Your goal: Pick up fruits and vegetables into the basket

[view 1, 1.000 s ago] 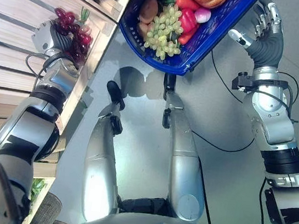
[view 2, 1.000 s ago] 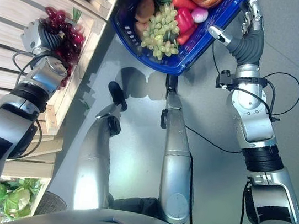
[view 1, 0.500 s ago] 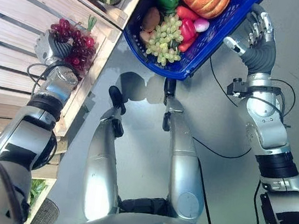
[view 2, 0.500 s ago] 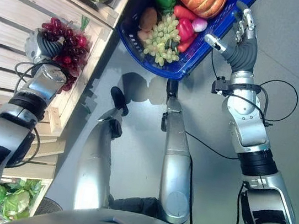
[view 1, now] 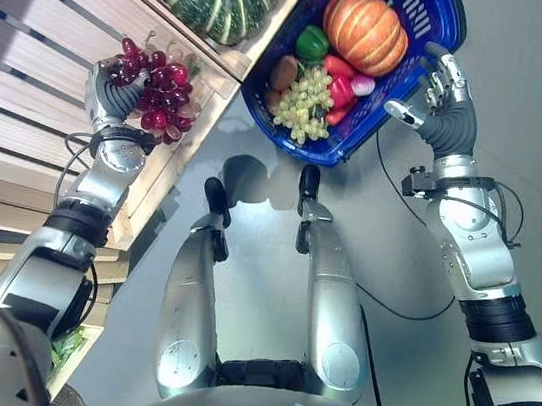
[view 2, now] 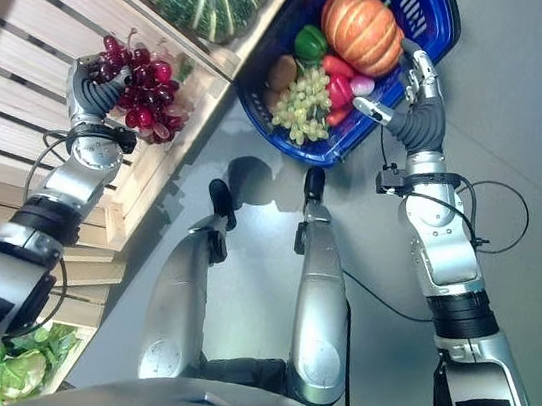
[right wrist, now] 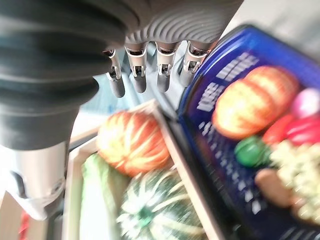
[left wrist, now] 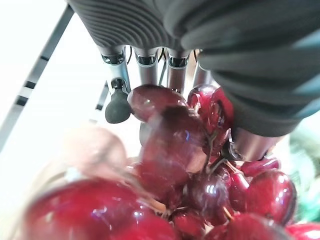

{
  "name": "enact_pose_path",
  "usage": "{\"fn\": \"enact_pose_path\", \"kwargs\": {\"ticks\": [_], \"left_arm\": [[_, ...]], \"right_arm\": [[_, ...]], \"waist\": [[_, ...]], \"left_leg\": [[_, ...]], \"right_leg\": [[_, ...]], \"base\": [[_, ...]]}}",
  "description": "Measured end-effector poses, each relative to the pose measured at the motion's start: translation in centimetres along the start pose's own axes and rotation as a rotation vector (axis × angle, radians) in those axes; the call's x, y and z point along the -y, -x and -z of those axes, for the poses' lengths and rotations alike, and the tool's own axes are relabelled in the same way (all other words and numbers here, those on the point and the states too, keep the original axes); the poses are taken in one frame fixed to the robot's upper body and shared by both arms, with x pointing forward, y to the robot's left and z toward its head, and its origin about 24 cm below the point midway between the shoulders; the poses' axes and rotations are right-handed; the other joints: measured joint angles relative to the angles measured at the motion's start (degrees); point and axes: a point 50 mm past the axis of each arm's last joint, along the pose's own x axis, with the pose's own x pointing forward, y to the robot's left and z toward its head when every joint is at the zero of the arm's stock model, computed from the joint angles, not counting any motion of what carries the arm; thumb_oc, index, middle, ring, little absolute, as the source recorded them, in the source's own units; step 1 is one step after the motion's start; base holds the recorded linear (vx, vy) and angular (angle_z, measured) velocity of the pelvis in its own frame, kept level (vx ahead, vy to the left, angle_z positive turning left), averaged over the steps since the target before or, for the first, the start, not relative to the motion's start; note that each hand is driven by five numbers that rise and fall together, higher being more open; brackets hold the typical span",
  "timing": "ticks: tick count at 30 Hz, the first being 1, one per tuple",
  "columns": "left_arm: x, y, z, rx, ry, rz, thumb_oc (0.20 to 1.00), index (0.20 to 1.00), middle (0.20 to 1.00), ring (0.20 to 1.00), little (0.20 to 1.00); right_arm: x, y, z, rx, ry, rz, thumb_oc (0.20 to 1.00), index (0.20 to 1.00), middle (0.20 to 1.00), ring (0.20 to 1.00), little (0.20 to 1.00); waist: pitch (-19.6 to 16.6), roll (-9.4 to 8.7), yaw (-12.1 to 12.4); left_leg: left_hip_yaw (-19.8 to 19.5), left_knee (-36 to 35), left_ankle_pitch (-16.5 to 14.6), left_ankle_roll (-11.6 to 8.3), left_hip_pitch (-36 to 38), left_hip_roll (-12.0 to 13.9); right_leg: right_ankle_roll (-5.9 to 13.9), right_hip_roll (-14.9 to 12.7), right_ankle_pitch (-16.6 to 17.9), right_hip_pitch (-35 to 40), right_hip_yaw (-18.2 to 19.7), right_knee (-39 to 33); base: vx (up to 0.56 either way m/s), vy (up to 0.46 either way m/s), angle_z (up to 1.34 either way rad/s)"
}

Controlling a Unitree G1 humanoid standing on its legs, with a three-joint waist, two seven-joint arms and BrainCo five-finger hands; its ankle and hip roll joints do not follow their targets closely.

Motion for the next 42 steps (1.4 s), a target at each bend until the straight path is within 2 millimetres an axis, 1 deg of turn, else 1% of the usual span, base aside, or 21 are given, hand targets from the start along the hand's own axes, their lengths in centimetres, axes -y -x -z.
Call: {"fn": "enact_pose_path", "kwargs": {"ticks": [3,4,5,7,9,11,12,14,16,18,20,21,22,24,28,30,32,33,35,38,42], "left_arm": [[0.2,0.2,-2.1,0.080,0.074,0.033,0.200,0.200,0.200,0.200,0.200],[0.2,0.1,-2.4,0.096,0.087,0.034,0.200,0.200,0.200,0.200,0.200],[0.1,0.1,-3.0,0.109,0.106,0.047,0.200,0.200,0.200,0.200,0.200],[0.3,0.4,-4.7,0.174,0.163,0.095,0.200,0.200,0.200,0.200,0.200],[0.3,0.5,-5.9,0.227,0.191,0.127,0.200,0.200,0.200,0.200,0.200],[0.4,0.6,-6.8,0.262,0.207,0.153,0.200,0.200,0.200,0.200,0.200],[0.3,0.8,-7.6,0.297,0.224,0.175,0.200,0.200,0.200,0.200,0.200],[0.3,1.1,-8.6,0.339,0.240,0.209,0.200,0.200,0.200,0.200,0.200],[0.4,1.3,-9.3,0.376,0.252,0.245,0.200,0.200,0.200,0.200,0.200],[0.4,1.5,-10.0,0.409,0.262,0.270,0.200,0.200,0.200,0.200,0.200],[0.5,1.7,-10.5,0.437,0.263,0.316,0.200,0.200,0.200,0.200,0.200],[0.6,1.9,-11.0,0.458,0.265,0.338,0.200,0.200,0.200,0.200,0.200],[0.5,1.9,-11.2,0.472,0.267,0.345,0.200,0.200,0.200,0.200,0.200],[0.1,2.1,-12.6,0.545,0.266,0.384,0.200,0.200,0.200,0.200,0.200],[0.2,2.6,-13.7,0.610,0.259,0.480,0.200,0.200,0.200,0.200,0.200],[0.7,3.0,-13.9,0.619,0.281,0.548,0.200,0.200,0.200,0.200,0.200],[1.6,3.6,-13.8,0.616,0.293,0.658,0.200,0.200,0.200,0.200,0.200],[2.2,4.0,-13.7,0.609,0.301,0.715,0.200,0.200,0.200,0.200,0.200],[3.1,4.7,-13.6,0.605,0.311,0.805,0.200,0.200,0.200,0.200,0.200],[3.4,5.0,-13.6,0.601,0.331,0.877,0.200,0.200,0.200,0.200,0.200],[3.7,5.5,-13.3,0.580,0.388,0.946,0.200,0.200,0.200,0.200,0.200]], "right_arm": [[-0.3,-0.3,-0.2,-0.007,-0.003,-0.026,1.000,1.000,1.000,1.000,1.000],[-0.4,-0.4,-0.3,-0.005,-0.003,-0.033,1.000,1.000,1.000,1.000,1.000],[-0.6,-0.7,-0.6,-0.007,-0.012,-0.045,1.000,1.000,1.000,1.000,1.000],[-1.3,-1.4,-1.1,-0.017,-0.031,-0.087,1.000,1.000,1.000,1.000,1.000],[-1.7,-1.9,-1.3,-0.025,-0.025,-0.110,1.000,1.000,1.000,1.000,1.000],[-2.0,-2.1,-1.5,-0.031,-0.026,-0.129,1.000,1.000,1.000,1.000,1.000],[-2.3,-2.4,-1.7,-0.039,-0.031,-0.147,1.000,1.000,1.000,1.000,1.000],[-2.7,-2.8,-2.0,-0.061,-0.063,-0.183,1.000,1.000,1.000,1.000,1.000],[-3.2,-3.0,-1.9,-0.091,-0.098,-0.217,1.000,1.000,1.000,1.000,1.000],[-3.6,-3.0,-1.7,-0.111,-0.121,-0.239,1.000,1.000,1.000,1.000,1.000],[-4.2,-3.1,-0.6,-0.177,-0.166,-0.241,1.000,1.000,1.000,1.000,1.000],[-4.5,-2.9,0.0,-0.211,-0.169,-0.254,1.000,1.000,1.000,1.000,1.000],[-4.6,-2.9,0.0,-0.215,-0.169,-0.258,1.000,1.000,1.000,1.000,1.000],[-4.7,-3.1,0.1,-0.233,-0.180,-0.266,1.000,1.000,1.000,1.000,1.000],[-5.1,-3.2,0.8,-0.296,-0.245,-0.290,1.000,1.000,1.000,1.000,1.000],[-5.9,-3.2,1.4,-0.329,-0.288,-0.305,1.000,1.000,1.000,1.000,1.000],[-7.0,-2.9,2.3,-0.375,-0.328,-0.351,1.000,1.000,1.000,1.000,1.000],[-7.6,-2.7,2.6,-0.394,-0.355,-0.368,1.000,1.000,1.000,1.000,1.000],[-8.7,-2.4,3.2,-0.425,-0.388,-0.406,1.000,1.000,1.000,1.000,1.000],[-9.9,-2.0,3.7,-0.456,-0.399,-0.451,1.000,1.000,1.000,1.000,1.000],[-10.5,-1.7,4.1,-0.478,-0.410,-0.466,1.000,1.000,1.000,1.000,1.000]], "waist": [[0.00,0.00,0.78],[0.00,0.00,0.95],[0.05,0.04,1.45],[0.07,0.01,2.33],[0.07,0.01,3.09],[0.06,0.00,3.56],[0.06,0.00,4.01],[0.04,0.00,4.40],[0.00,-0.05,4.63],[-0.04,-0.07,5.43],[-0.05,-0.09,5.69],[-0.12,-0.16,5.92],[-0.15,-0.19,6.03],[-0.26,-0.28,6.54],[-0.90,-0.47,7.24],[-3.55,-0.92,7.24],[-6.29,-1.68,7.23],[-7.84,-1.81,7.26],[-9.56,-1.75,7.38],[-9.76,-1.72,7.64],[-11.48,-1.45,7.93]], "left_leg": [[-0.42,-1.19,0.68,-0.05,2.09,-0.40],[-0.51,-1.20,0.67,-0.04,2.34,-0.46],[-0.58,-1.09,0.65,0.00,2.76,-0.53],[-0.76,-1.27,0.55,0.01,4.70,-0.52],[-1.02,-1.76,0.52,0.02,6.51,-0.57],[-1.09,-2.05,0.52,0.06,7.54,-0.66],[-1.21,-2.06,0.52,0.06,8.28,-0.65],[-1.79,-2.11,0.61,0.10,8.99,-0.65],[-2.09,-2.19,0.62,0.07,9.88,-0.68],[-2.09,-2.49,0.62,0.12,10.55,-0.72],[-2.48,-3.54,0.91,-0.03,12.84,-0.81],[-2.59,-4.22,0.91,-0.06,14.21,-0.89],[-2.59,-4.40,0.89,-0.07,14.62,-0.89],[-2.80,-5.06,1.04,-0.10,15.92,-0.98],[-3.09,-6.33,0.89,-0.19,19.56,-1.04],[-3.26,-7.16,0.93,-0.18,19.44,-1.16],[-3.34,-7.58,0.97,-0.18,19.48,-1.30],[-3.40,-8.16,1.02,-0.12,19.48,-1.41],[-3.44,-8.55,1.04,-0.09,20.03,-1.56],[-3.41,-9.56,1.06,-0.11,22.70,-1.58],[-3.37,-10.17,1.07,-0.10,23.73,-1.62]], "right_leg": [[-0.19,-0.31,0.15,2.08,-0.62,-0.59],[-0.27,-0.40,0.20,2.38,-0.79,-0.61],[-0.26,-0.57,0.21,3.02,-1.12,-0.59],[-0.28,-0.60,0.21,5.12,-1.45,-0.81],[-0.25,-0.61,0.14,7.25,-1.80,-1.51],[-0.15,-0.70,0.05,8.23,-1.85,-1.63],[0.17,-0.70,-0.16,9.13,-2.00,-1.85],[0.20,-0.72,-0.18,10.50,-2.66,-2.53],[0.18,-0.74,-0.19,11.59,-2.92,-2.78],[0.20,-0.76,-0.18,12.26,-2.98,-3.03],[-0.09,-0.76,0.01,14.60,-3.47,-3.61],[0.12,-0.82,-0.24,15.93,-3.65,-3.92],[0.29,-0.82,-0.37,16.29,-3.72,-4.08],[0.00,-0.86,-0.36,17.85,-4.16,-4.77],[0.26,-0.83,-0.67,21.65,-4.66,-5.86],[0.31,-0.87,-0.66,21.68,-5.02,-6.62],[0.41,-0.94,-0.73,21.80,-5.23,-7.05],[0.42,-1.01,-0.73,21.85,-5.50,-7.51],[0.55,-1.14,-0.81,22.34,-5.78,-7.74],[0.63,-1.05,-0.87,24.99,-5.94,-8.67],[0.73,-1.04,-0.93,26.08,-6.05,-9.33]], "base": [[0.02,-0.003,0.12],[0.04,-0.013,0.07],[0.04,-0.014,0.05],[0.05,-0.012,0.06],[0.06,-0.012,0.08],[0.07,-0.023,0.05],[0.09,-0.039,0.04],[0.08,-0.037,0.11],[0.08,-0.037,0.08],[0.10,-0.042,0.01],[0.11,-0.034,0.10],[0.07,-0.025,0.10],[0.10,-0.032,0.06],[0.09,-0.027,0.06],[0.11,-0.030,0.06],[0.09,-0.018,0.07],[0.09,-0.001,0.06],[0.10,0.011,0.06],[0.09,0.013,0.04],[0.09,0.011,0.01],[0.05,0.002,0.01]]}}
